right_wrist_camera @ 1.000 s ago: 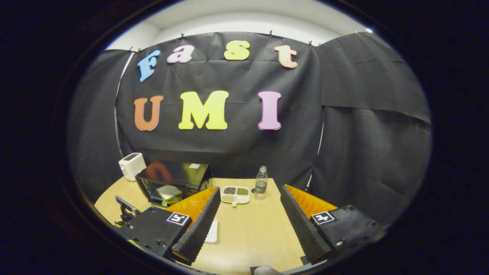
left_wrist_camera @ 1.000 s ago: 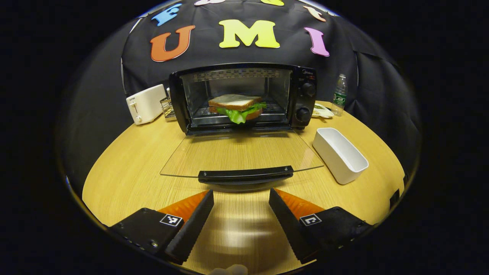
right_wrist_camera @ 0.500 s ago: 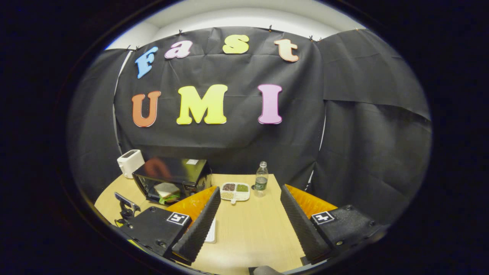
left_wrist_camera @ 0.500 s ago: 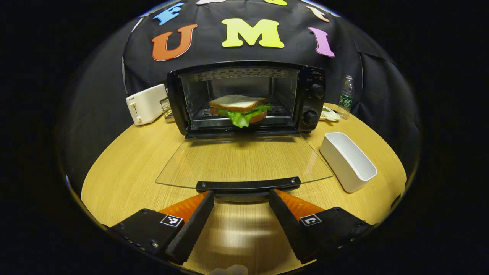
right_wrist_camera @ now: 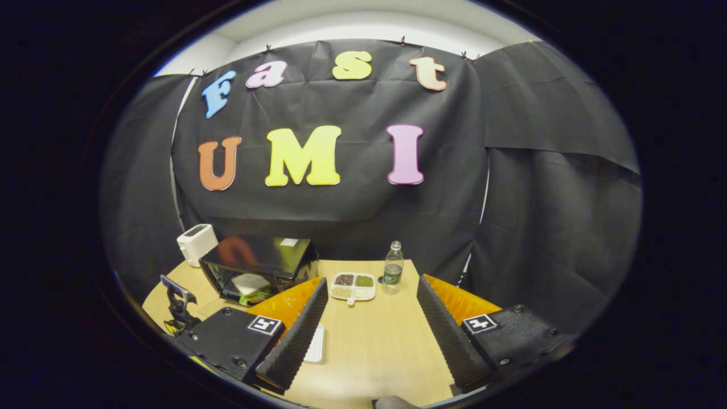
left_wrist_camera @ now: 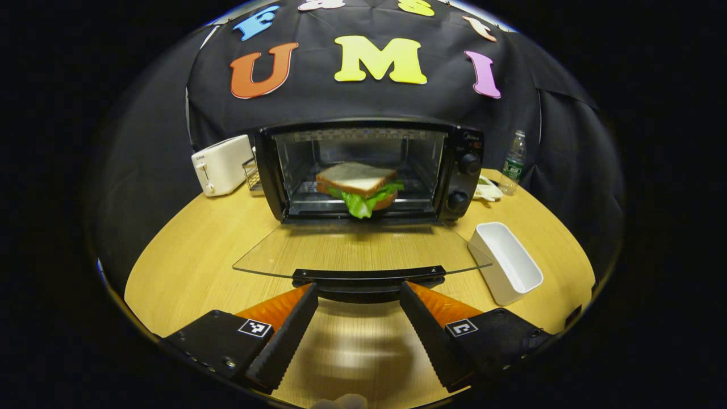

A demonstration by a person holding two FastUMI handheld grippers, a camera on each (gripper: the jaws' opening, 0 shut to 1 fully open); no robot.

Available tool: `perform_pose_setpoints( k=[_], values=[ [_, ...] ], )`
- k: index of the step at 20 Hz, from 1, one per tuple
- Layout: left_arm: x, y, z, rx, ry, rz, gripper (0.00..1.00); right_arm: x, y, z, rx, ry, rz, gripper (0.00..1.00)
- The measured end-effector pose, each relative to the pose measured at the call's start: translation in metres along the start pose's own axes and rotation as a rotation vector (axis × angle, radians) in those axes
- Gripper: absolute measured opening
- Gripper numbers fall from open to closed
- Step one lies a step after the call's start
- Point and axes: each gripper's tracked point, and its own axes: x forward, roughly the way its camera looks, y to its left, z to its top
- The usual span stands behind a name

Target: Open the electric oven with the left hand, put the food in, and close the electric oven.

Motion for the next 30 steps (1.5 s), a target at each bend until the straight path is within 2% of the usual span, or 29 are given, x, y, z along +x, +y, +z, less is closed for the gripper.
perform_pose_setpoints(
  k=[4,8,14,16,18,21,25,28,30],
  values=[
    [-0.005,-0.006,0.045,-0.014,-0.066,-0.011,0.95,0.007,-0.001,0.001,0.02,-0.01,-0.003,0.91],
    [0.0,-0.008,0.09,0.022,-0.142,-0.018,0.95,0.012,-0.006,0.001,0.055,-0.009,-0.014,0.91],
    [0.017,0.002,0.144,0.018,-0.228,0.01,0.96,0.015,-0.006,0.006,0.055,-0.024,-0.019,0.91],
    [0.014,0.008,0.141,0.038,-0.219,0.024,0.96,0.016,-0.004,0.005,0.055,-0.017,-0.018,0.91],
    [0.004,0.002,0.136,0.013,-0.23,0.004,0.96,0.015,-0.002,0.005,0.05,-0.016,-0.013,0.91],
    [-0.006,0.002,0.11,0.013,-0.209,0.004,0.96,0.016,-0.003,0.003,0.046,-0.014,-0.015,0.91],
    [0.0,-0.004,0.073,0.022,-0.14,-0.008,0.96,0.019,-0.005,-0.004,0.05,0.006,-0.015,0.9],
    [0.004,-0.005,0.061,-0.015,-0.115,-0.002,0.96,0.02,-0.003,-0.009,0.034,0.02,-0.011,0.91],
    [0.009,-0.004,0.058,-0.004,-0.109,0.002,0.96,0.02,-0.003,-0.012,0.024,0.027,-0.007,0.91]
  ],
)
